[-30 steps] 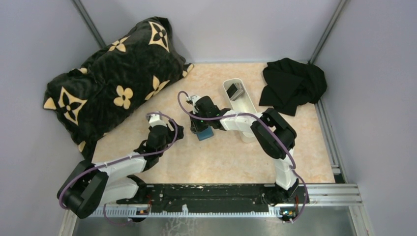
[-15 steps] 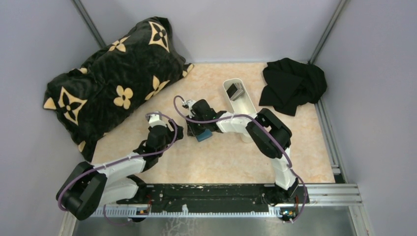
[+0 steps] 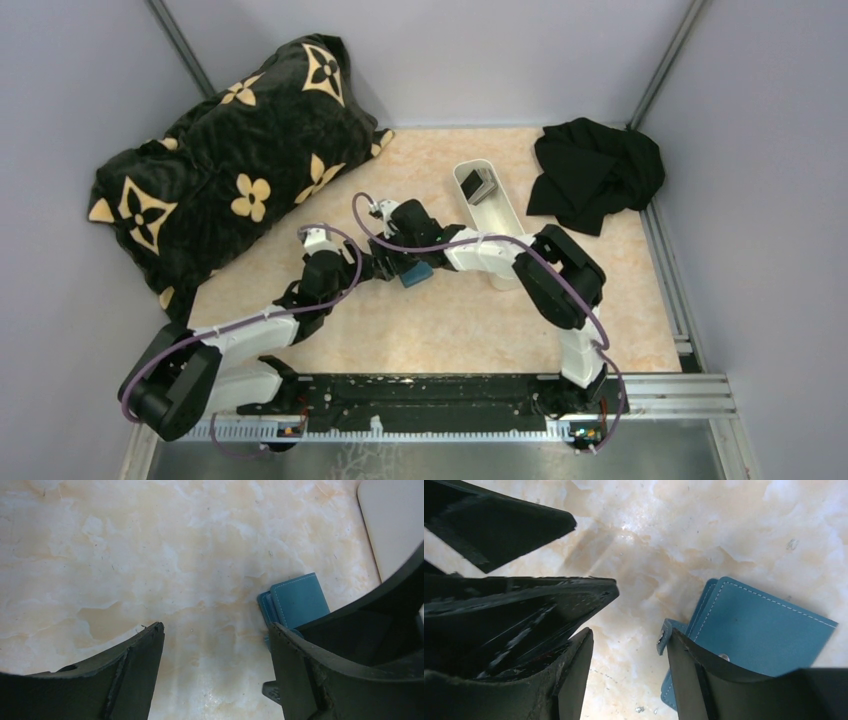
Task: Take the credit cards out of the card holder
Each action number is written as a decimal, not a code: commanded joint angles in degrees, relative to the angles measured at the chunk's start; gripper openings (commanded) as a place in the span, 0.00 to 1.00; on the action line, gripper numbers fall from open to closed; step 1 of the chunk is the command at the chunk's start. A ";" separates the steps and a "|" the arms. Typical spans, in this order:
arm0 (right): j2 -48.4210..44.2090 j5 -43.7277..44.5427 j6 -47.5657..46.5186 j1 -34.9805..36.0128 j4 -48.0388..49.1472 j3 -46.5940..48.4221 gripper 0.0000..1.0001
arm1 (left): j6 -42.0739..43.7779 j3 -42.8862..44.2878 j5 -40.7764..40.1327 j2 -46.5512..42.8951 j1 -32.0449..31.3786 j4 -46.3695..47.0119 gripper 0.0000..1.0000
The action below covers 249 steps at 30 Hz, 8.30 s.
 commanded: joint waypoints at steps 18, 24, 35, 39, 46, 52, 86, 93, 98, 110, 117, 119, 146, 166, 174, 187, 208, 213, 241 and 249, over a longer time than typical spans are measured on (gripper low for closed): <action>-21.72 13.15 4.66 -10.52 4.76 -14.82 0.33 | -4.79 21.04 6.39 12.38 -3.25 -4.20 0.78; -27.60 20.78 6.04 -13.75 3.52 -19.33 0.30 | -10.75 30.88 1.69 21.29 -7.92 -13.41 0.76; -27.50 19.74 7.01 -15.01 4.34 -21.11 0.23 | -14.15 33.52 4.24 25.83 -12.52 -16.34 0.75; -26.86 19.03 7.01 -15.01 4.45 -20.92 0.23 | -15.06 30.97 3.76 24.12 -12.65 -17.43 0.75; -25.66 17.17 7.28 -15.01 5.10 -20.66 0.23 | -15.88 26.93 1.67 20.03 -12.73 -19.85 0.75; -24.76 16.07 7.36 -14.99 5.63 -20.35 0.23 | -17.02 24.18 0.67 16.66 -12.73 -21.79 0.76; -15.91 16.42 0.73 -5.92 4.52 -13.56 0.36 | -27.50 13.01 -6.48 11.27 -10.44 -21.48 0.51; -15.40 16.47 0.25 -5.90 3.09 -12.02 0.36 | -28.61 12.24 -6.29 11.47 -9.52 -20.97 0.43; -15.46 16.39 0.18 -5.59 3.19 -12.08 0.36 | -29.35 11.41 -5.42 11.29 -8.57 -20.56 0.29; -13.57 22.08 -3.76 0.43 2.03 -10.23 0.39 | -29.63 9.69 -3.88 12.81 -8.17 -17.67 0.01; -9.89 25.78 -5.99 4.06 0.99 -7.89 0.49 | -29.65 9.10 -3.03 13.65 -7.77 -16.74 0.00; -9.10 26.90 -6.25 4.67 0.98 -7.51 0.49 | -29.88 8.77 -2.92 13.59 -7.66 -16.69 0.00; -4.00 35.33 -10.01 9.55 -0.21 -3.94 0.48 | -30.43 7.42 -1.56 13.37 -6.25 -15.84 0.00; -1.91 46.61 -12.25 11.11 -2.40 -2.09 0.37 | -29.72 7.68 -0.41 14.35 -5.62 -15.16 0.00; -2.20 49.56 -11.31 11.10 -2.21 -1.53 0.31 | -29.46 7.60 0.01 14.45 -5.44 -15.05 0.00; -3.79 50.38 -9.97 7.42 -1.77 -1.74 0.29 | -29.45 5.80 -0.41 11.71 -5.35 -13.59 0.00; -4.20 45.90 -10.03 1.17 -0.14 -0.50 0.30 | -27.35 5.35 0.42 11.37 -4.87 -11.49 0.00; -7.89 38.44 -11.04 1.91 4.86 -5.15 0.44 | -27.63 4.72 0.36 11.24 -4.48 -11.23 0.00; -2.57 34.99 -19.77 8.00 13.19 -6.85 0.60 | -26.59 1.05 1.49 5.71 -3.35 -9.26 0.00; -0.99 37.84 -20.45 8.03 12.39 -5.96 0.60 | -26.18 1.23 2.35 5.69 -3.07 -9.28 0.00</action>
